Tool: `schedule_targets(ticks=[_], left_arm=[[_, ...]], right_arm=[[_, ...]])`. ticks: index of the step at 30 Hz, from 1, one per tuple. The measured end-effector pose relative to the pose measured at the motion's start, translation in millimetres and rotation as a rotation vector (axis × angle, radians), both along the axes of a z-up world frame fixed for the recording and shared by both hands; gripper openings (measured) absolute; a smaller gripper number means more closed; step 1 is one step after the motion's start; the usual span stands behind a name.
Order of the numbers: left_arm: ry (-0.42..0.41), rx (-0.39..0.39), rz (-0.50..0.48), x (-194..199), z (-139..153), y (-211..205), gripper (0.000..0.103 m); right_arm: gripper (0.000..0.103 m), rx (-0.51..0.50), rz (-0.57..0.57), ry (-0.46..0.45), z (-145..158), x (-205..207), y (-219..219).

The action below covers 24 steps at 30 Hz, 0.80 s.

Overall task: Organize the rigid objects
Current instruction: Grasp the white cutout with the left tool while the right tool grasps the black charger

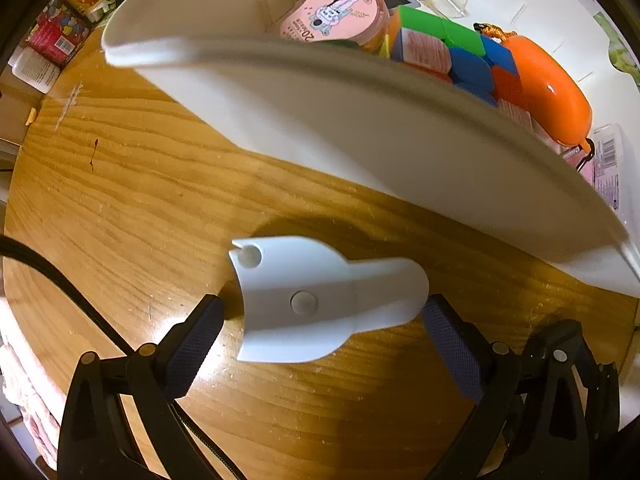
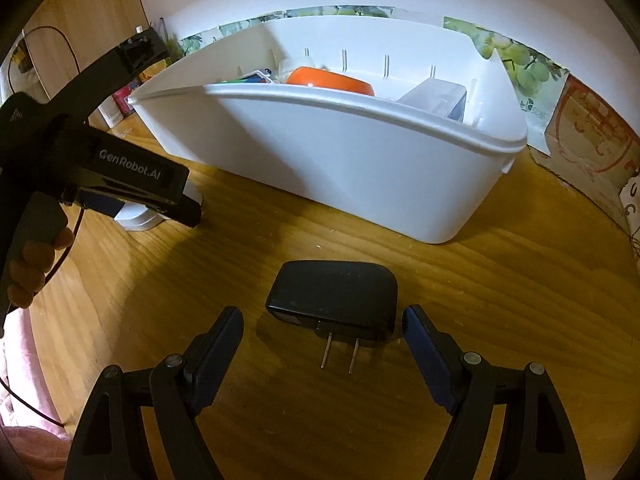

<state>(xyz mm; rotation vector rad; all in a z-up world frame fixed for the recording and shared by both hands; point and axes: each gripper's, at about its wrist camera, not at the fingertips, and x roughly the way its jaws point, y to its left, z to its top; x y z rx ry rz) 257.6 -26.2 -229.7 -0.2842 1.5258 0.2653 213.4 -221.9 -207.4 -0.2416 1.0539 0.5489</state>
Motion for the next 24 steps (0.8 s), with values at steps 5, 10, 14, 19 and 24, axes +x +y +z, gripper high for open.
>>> schedule_targets(ticks=[5, 10, 14, 19, 24], left_arm=[[0.004, 0.001, 0.021, 11, -1, -3, 0.100], [0.014, -0.006, 0.003, 22, 3, -10, 0.099], [0.007, -0.004, -0.006, 28, 8, -13, 0.091], [-0.008, 0.000, -0.020, 18, 13, -15, 0.085], [-0.013, 0.000, -0.033, 4, 15, -14, 0.084]], right_arm=[[0.082, -0.020, 0.017, -0.015, -2, 1, 8], [0.076, -0.042, 0.036, -0.033, -4, 2, 15], [0.067, -0.059, 0.047, -0.039, -5, 3, 18], [0.062, -0.068, 0.065, -0.045, -4, 1, 20], [0.062, -0.070, 0.084, -0.029, -4, 0, 23]])
